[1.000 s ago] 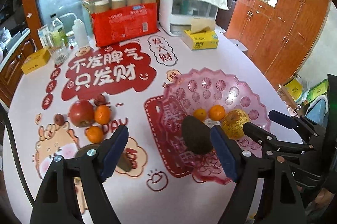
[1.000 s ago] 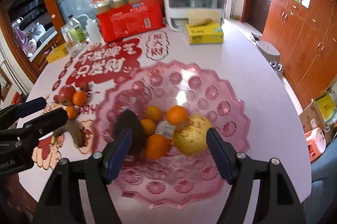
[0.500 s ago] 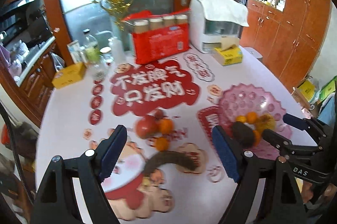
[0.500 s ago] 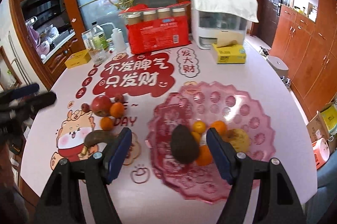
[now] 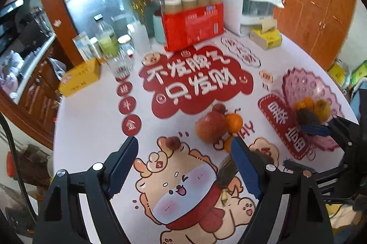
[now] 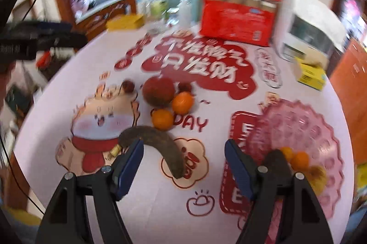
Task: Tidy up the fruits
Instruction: 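Move the right gripper to the brown banana while the left gripper moves to the red apple, then close the right gripper on the banana while the left gripper closes on the apple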
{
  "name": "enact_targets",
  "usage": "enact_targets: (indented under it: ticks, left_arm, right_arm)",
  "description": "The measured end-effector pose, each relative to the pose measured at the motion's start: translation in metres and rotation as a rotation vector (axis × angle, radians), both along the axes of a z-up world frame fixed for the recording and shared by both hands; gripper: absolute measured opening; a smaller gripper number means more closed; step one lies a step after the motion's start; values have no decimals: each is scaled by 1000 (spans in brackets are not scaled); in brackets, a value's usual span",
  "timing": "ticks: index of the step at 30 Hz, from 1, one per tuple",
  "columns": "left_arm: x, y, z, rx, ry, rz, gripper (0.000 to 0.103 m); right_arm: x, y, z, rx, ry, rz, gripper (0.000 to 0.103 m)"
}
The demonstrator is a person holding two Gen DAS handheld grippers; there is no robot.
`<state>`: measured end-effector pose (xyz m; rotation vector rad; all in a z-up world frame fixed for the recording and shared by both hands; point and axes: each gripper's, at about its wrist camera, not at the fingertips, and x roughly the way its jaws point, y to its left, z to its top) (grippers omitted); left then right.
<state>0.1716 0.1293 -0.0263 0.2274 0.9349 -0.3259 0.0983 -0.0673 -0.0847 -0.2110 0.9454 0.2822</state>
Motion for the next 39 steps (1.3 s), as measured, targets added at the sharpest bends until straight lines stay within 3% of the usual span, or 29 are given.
enact_targets:
  ticks: [5,11,25,28,31,35,39]
  left_arm:
    - [20,-2,-39,0,66,-43,82]
    - [37,-10,-61,-41,115,-93,82]
    - [70,-34,-102,-53,208,-140,82]
    - [73,-41,-108,-36,211,-162,82]
    - [76,-49,-113,-19,213,-181,82]
    - [81,-57,-120,-10,222,-200,82]
    - [88,-63,-128,-16,237,-205,82]
  right_arm:
    - [17,23,-36,-79,55,92,74]
    - [32,36,-73,-175,127,159,74]
    - [49,46,-99,-140,179,219,73]
    - [51,46,-99,-87,191,245,58]
    - [51,45,-99,-89,185,250,52]
    - [45,35,-95,-61,216,247,36]
    - [30,22,-94,-27,257,216,31]
